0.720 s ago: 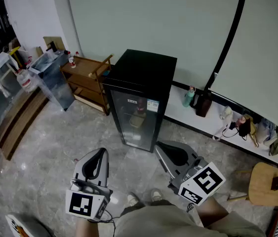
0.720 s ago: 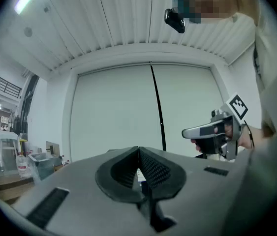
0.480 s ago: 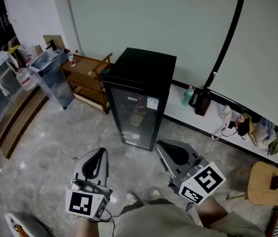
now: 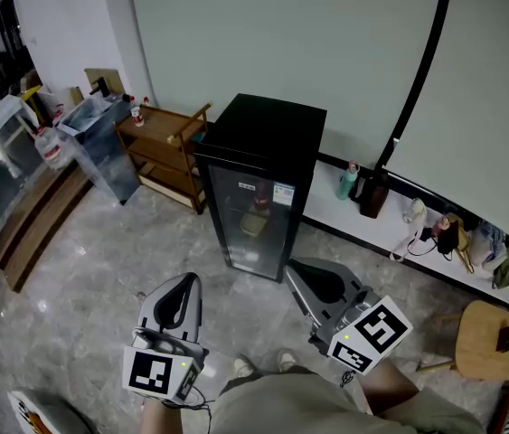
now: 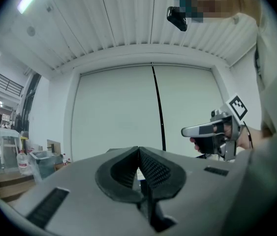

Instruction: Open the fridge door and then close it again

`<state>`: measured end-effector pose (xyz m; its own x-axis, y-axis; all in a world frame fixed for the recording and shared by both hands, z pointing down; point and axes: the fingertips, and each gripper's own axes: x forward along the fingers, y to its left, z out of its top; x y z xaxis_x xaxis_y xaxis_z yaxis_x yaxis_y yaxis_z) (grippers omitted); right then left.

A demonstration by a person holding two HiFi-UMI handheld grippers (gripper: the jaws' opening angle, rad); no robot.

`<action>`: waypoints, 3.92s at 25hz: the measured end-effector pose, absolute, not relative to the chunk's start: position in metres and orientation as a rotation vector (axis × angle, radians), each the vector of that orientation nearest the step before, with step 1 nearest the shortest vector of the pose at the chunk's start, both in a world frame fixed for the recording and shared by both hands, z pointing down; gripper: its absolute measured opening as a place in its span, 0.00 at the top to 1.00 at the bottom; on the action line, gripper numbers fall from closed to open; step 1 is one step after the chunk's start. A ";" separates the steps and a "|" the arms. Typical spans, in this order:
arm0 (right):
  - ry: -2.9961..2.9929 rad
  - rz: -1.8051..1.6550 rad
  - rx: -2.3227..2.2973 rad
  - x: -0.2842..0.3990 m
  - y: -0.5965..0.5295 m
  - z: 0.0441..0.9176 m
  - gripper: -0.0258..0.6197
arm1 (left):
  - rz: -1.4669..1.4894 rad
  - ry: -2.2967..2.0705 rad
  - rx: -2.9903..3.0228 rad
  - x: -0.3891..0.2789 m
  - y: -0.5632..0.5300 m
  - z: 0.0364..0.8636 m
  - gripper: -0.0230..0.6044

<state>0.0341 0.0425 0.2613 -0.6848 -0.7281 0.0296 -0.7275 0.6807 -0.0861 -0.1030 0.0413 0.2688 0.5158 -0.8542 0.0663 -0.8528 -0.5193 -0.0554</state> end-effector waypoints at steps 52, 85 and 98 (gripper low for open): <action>3.043 -0.101 -1.094 -0.008 -0.088 0.283 0.96 | -0.157 1.634 -2.675 -0.134 -0.070 0.287 0.95; 3.163 0.033 -0.950 0.002 -0.232 0.297 0.82 | -0.234 1.811 -2.582 -0.130 -0.167 0.303 0.95; 3.346 0.144 -0.855 -0.069 -0.306 0.313 0.61 | -0.232 1.786 -2.611 -0.164 -0.209 0.307 0.95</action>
